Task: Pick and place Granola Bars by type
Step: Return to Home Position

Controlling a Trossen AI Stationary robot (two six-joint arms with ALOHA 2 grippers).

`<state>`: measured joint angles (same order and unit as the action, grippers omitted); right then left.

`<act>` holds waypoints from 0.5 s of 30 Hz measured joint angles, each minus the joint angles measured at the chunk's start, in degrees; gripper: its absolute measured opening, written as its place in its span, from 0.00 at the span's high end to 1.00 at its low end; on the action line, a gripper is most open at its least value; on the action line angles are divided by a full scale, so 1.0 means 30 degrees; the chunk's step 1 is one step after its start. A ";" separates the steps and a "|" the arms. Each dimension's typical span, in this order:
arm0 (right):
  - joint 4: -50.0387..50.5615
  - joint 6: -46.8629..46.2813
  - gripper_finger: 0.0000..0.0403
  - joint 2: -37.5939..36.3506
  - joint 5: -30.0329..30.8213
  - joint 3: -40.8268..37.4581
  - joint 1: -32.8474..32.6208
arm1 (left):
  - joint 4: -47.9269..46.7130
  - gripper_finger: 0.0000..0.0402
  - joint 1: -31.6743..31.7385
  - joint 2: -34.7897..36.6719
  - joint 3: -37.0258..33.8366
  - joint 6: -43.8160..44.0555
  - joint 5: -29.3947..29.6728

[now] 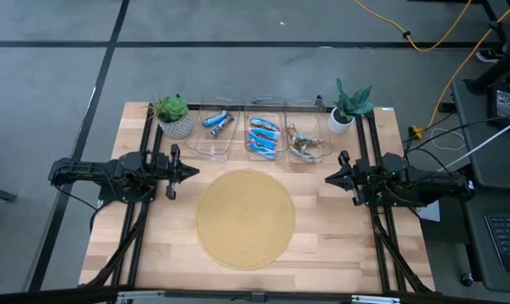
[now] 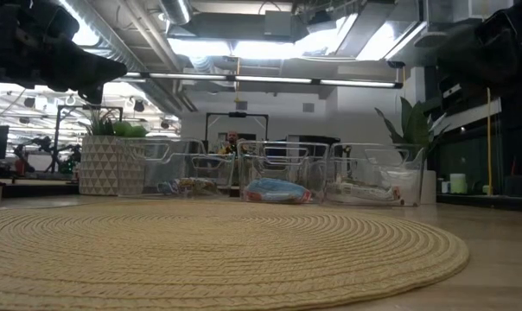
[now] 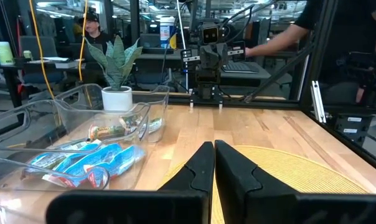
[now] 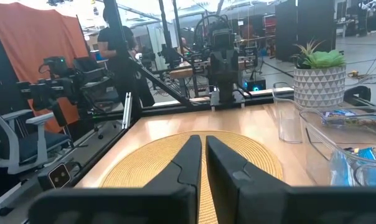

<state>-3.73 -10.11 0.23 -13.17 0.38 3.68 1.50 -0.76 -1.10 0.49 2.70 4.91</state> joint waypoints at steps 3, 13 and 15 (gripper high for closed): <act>-0.0003 -0.0029 0.93 0.0000 0.0000 0.0000 0.0000 | 0.0000 0.98 -0.0004 0.0000 0.0000 0.0007 0.0000; -0.0014 -0.0029 0.93 0.0000 0.0007 0.0000 0.0000 | -0.0007 0.97 -0.0006 -0.0003 0.0000 -0.0004 0.0000; -0.0015 0.0000 0.93 0.0000 0.0007 0.0000 0.0000 | -0.0005 0.98 -0.0001 0.0000 0.0000 0.0010 0.0000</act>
<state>-3.77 -10.11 0.23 -13.15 0.38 3.68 1.48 -0.76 -1.10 0.49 2.73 4.91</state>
